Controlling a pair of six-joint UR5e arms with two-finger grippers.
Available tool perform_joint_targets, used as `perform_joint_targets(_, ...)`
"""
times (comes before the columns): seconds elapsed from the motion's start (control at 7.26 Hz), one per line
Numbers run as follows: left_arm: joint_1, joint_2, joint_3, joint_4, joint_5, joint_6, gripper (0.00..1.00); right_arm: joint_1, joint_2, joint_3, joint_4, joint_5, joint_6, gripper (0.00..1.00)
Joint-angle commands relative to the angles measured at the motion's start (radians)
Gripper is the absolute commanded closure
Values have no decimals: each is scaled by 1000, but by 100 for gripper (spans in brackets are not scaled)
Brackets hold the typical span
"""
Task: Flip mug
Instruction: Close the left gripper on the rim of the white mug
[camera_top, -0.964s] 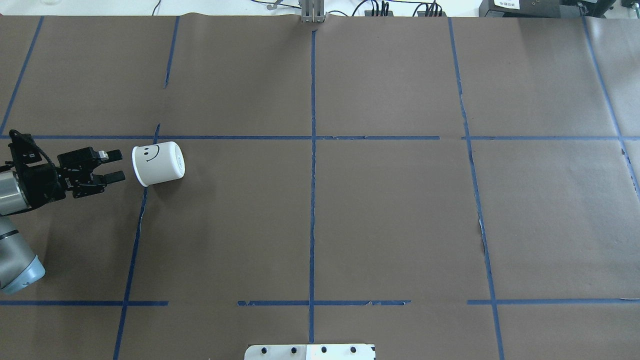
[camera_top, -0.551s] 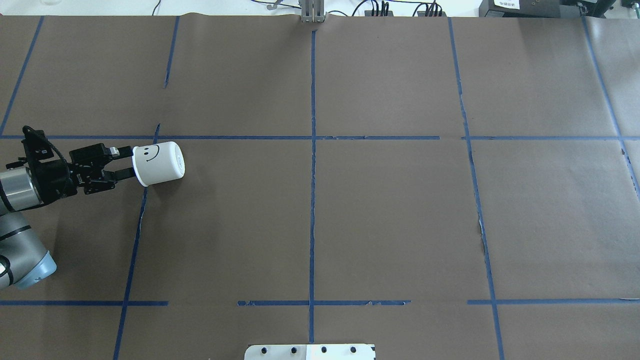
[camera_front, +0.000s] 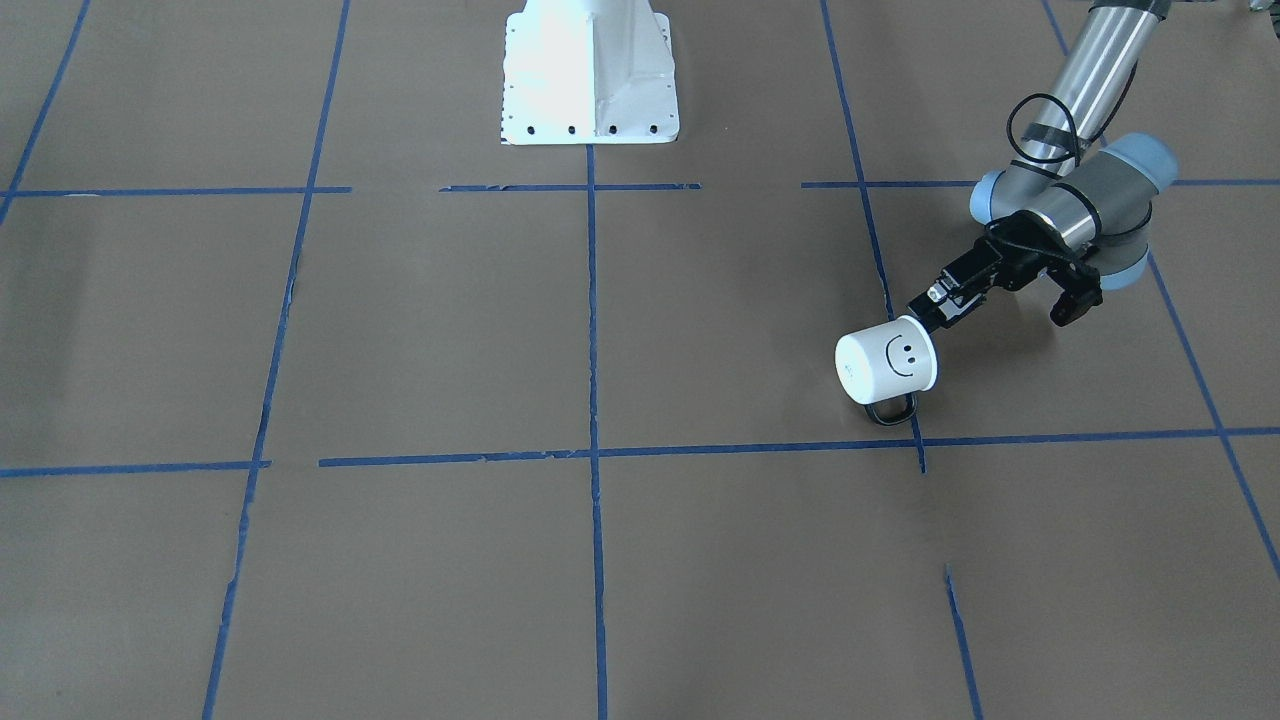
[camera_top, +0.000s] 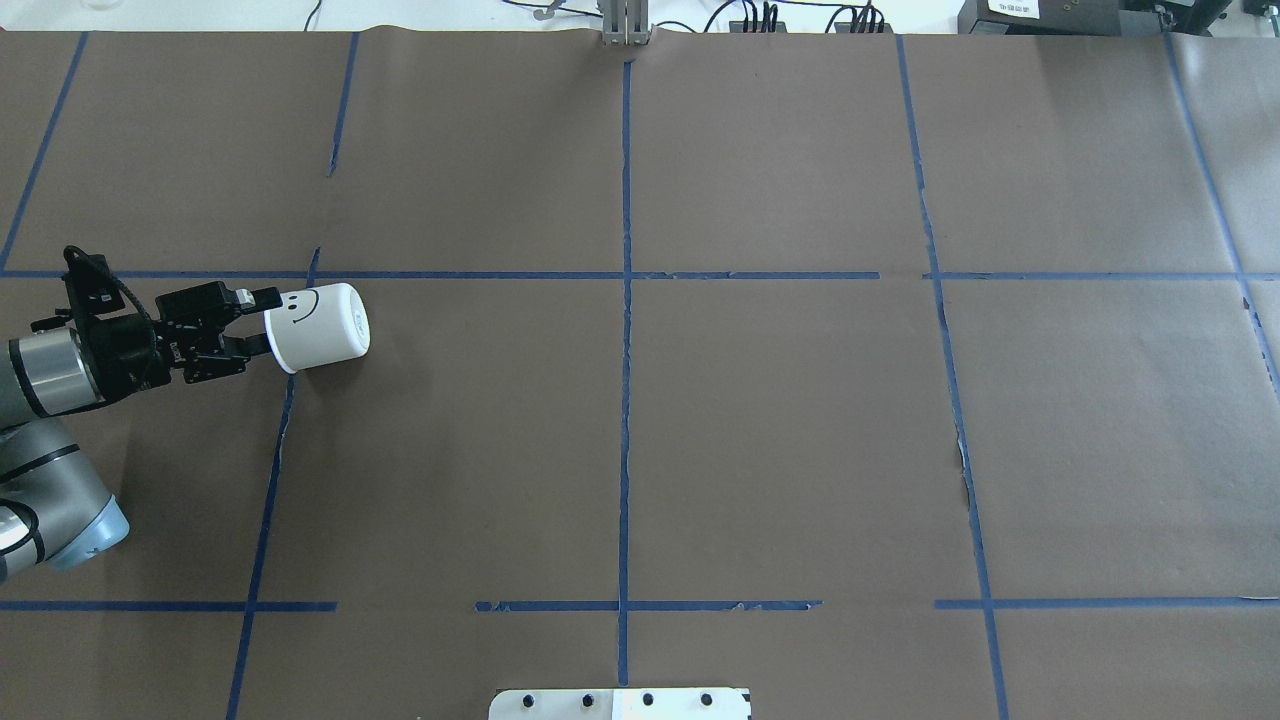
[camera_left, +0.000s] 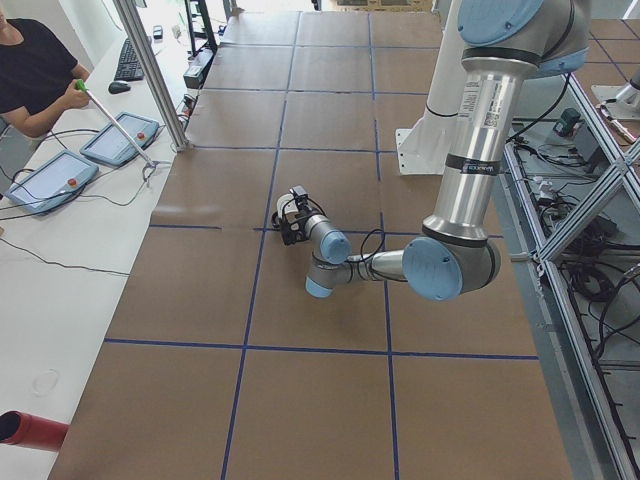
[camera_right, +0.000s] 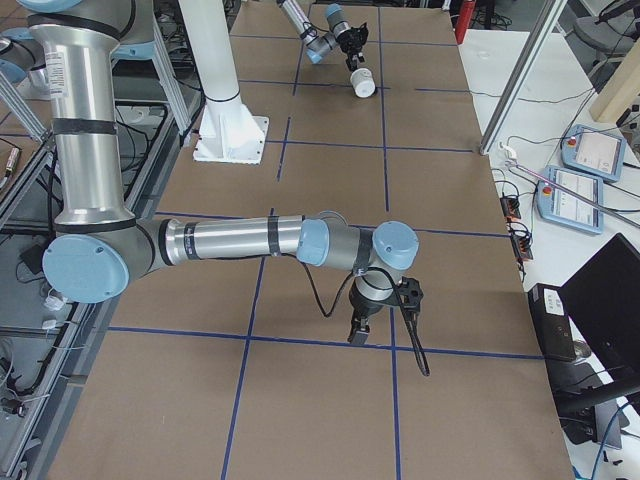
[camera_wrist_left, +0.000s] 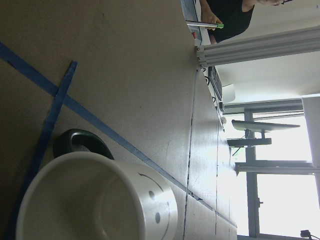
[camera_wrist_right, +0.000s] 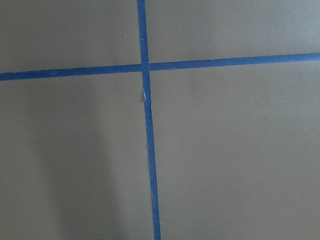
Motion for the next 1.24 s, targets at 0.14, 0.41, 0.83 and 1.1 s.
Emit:
perform_joint_targets(0.14,7,-9,1,34,-2,1,3,0,0,0,0,0,0,0)
perform_joint_targets(0.41,8,-14,-1,37,-2,-5,31,0,0,0,0,0,0,0)
perform_joint_targets(0.83,8,-13,-16,37,-5,-29,97,0,0,0,0,0,0,0)
perform_joint_targets(1.1,7,-13,-50,43,-11,-35,100,0,0,0,0,0,0,0)
